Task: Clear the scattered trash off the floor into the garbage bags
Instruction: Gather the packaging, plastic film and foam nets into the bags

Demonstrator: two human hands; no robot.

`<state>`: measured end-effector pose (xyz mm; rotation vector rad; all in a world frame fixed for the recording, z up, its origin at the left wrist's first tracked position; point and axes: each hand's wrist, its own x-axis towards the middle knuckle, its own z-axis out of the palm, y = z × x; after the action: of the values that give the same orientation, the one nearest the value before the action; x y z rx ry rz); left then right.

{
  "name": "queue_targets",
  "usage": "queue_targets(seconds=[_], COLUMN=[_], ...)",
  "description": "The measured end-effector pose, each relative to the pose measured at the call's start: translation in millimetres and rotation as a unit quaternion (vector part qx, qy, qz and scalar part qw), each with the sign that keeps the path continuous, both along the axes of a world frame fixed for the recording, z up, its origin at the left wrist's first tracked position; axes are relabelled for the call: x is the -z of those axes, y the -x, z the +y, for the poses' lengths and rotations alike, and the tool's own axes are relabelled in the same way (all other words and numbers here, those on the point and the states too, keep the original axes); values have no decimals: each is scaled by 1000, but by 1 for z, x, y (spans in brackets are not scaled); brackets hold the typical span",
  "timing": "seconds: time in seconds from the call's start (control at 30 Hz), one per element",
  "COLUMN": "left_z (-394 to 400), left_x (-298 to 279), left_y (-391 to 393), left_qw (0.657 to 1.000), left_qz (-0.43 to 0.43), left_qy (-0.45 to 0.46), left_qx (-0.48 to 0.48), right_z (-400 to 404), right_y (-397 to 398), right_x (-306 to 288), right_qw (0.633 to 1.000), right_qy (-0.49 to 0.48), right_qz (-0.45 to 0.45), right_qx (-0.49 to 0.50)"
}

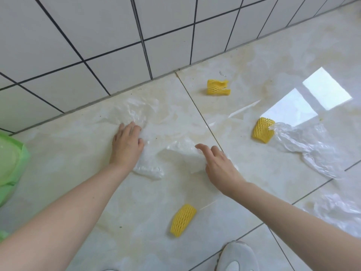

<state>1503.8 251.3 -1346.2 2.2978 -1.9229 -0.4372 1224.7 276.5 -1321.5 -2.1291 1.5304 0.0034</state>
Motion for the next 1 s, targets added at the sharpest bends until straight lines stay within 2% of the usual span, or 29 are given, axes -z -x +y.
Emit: queue_targets(seconds=[0.1, 0.27, 0.33, 0.4, 0.53, 0.7, 0.8, 0.9, 1.0], left_z=[9, 29, 37, 45, 59, 64, 76, 94, 118], left_x=[9, 7, 8, 12, 0, -31, -50, -61, -64], left_y=[-2, 2, 0, -1, 5, 36, 65, 91, 112], left_qw=[990, 981, 969, 958, 988, 998, 988, 973, 973], left_qz=[-27, -53, -61, -90, -99, 14, 110, 193, 219], left_qy=[100, 145, 170, 162, 48, 20, 13, 20, 66], left_qx=[100, 121, 169, 218, 109, -60, -107, -123, -35], right_z=[-3, 1, 4, 7, 13, 0, -13, -27, -34], right_y=[2, 3, 4, 5, 7, 16, 23, 33, 44], right_x=[-10, -18, -19, -19, -20, -21, -26, -29, -32], right_qw=[998, 994, 993, 993, 991, 987, 978, 967, 964], right_qy=[-17, -24, -24, -20, 4, 39, 54, 65, 81], right_qz=[-66, -99, -100, -98, -101, -115, -127, -151, -147], right_qx=[17, 47, 62, 68, 84, 102, 159, 196, 206])
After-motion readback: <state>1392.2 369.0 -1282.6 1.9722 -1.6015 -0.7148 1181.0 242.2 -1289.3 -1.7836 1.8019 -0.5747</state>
